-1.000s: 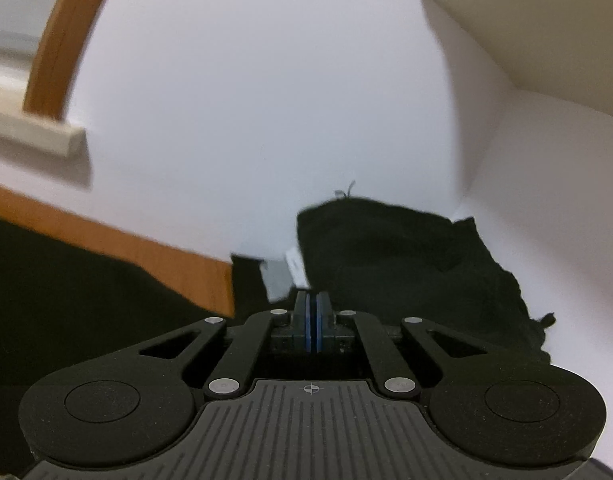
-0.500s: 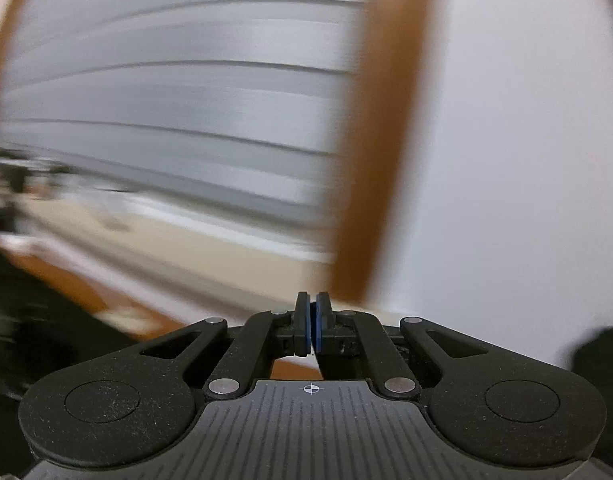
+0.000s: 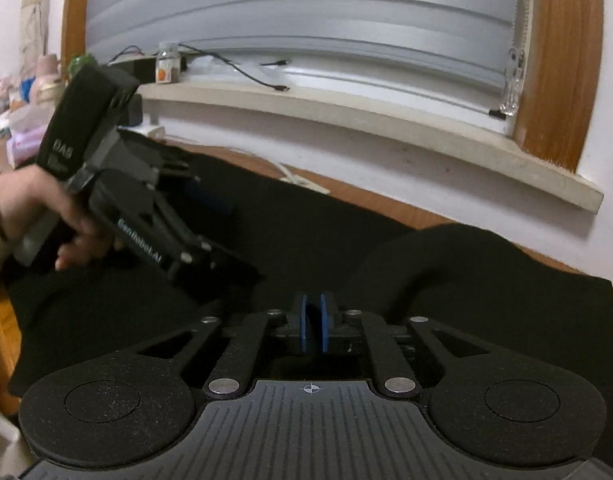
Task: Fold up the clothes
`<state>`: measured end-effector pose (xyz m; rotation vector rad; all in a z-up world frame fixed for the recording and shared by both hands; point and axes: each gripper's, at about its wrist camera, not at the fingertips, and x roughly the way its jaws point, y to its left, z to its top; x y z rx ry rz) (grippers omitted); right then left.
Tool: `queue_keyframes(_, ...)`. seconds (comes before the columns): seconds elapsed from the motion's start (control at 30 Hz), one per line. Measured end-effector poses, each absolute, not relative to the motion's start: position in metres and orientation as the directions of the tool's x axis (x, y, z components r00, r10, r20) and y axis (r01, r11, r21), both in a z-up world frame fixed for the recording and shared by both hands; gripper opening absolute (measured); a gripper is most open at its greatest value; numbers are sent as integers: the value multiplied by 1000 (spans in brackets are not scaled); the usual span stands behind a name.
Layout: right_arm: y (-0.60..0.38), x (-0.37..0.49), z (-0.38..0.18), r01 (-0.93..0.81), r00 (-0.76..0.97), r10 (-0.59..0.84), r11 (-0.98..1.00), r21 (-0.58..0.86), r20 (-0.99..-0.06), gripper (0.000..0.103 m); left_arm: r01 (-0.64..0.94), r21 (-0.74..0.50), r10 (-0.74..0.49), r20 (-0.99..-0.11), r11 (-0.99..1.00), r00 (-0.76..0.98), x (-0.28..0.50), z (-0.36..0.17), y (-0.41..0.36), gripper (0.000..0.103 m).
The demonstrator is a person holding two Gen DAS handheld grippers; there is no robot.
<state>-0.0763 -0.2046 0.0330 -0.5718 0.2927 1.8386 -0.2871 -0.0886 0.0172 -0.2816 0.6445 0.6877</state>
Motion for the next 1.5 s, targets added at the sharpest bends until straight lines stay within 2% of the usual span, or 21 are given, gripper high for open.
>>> queue_keyframes(0.03,-208,-77,31,-936,-248,818,-339,-88,-519,18,-666,-33,499,-635,745,590,-287,17,-89,102)
queue_keyframes(0.1,-214,-80,28,-929,-227,824,-343,-138,-520,33,-666,-30,500,-636,745,588,-287,17,-89,102)
queue_keyframes(0.2,-221,-86,23,-907,-192,828,-356,-227,-527,35,-662,-19,499,-641,749,583,-286,17,-90,103)
queue_keyframes(0.33,-227,-86,17,-887,-160,829,-359,-291,-535,35,-646,18,506,-639,763,580,-289,20,-100,103)
queue_keyframes(0.57,-239,-66,21,-913,-184,833,-342,-224,-523,36,-669,13,538,-604,744,587,-311,32,-123,103)
queue_keyframes(0.7,-259,-52,24,-939,-194,833,-310,-147,-518,36,-692,-5,555,-594,722,583,-325,34,-136,103)
queue_keyframes(0.9,-281,-56,30,-949,-294,811,-310,55,-506,36,-688,16,555,-605,726,571,-317,33,-150,103)
queue_keyframes(1.07,-286,-87,27,-910,-365,761,-414,32,-536,36,-690,55,546,-658,722,519,-313,21,-150,102)
queue_keyframes(1.2,-293,-107,20,-877,-395,726,-480,-3,-563,36,-687,43,536,-662,725,524,-326,17,-155,102)
queue_keyframes(1.5,-292,-104,34,-895,-399,770,-446,28,-497,36,-699,16,536,-654,715,533,-347,16,-158,102)
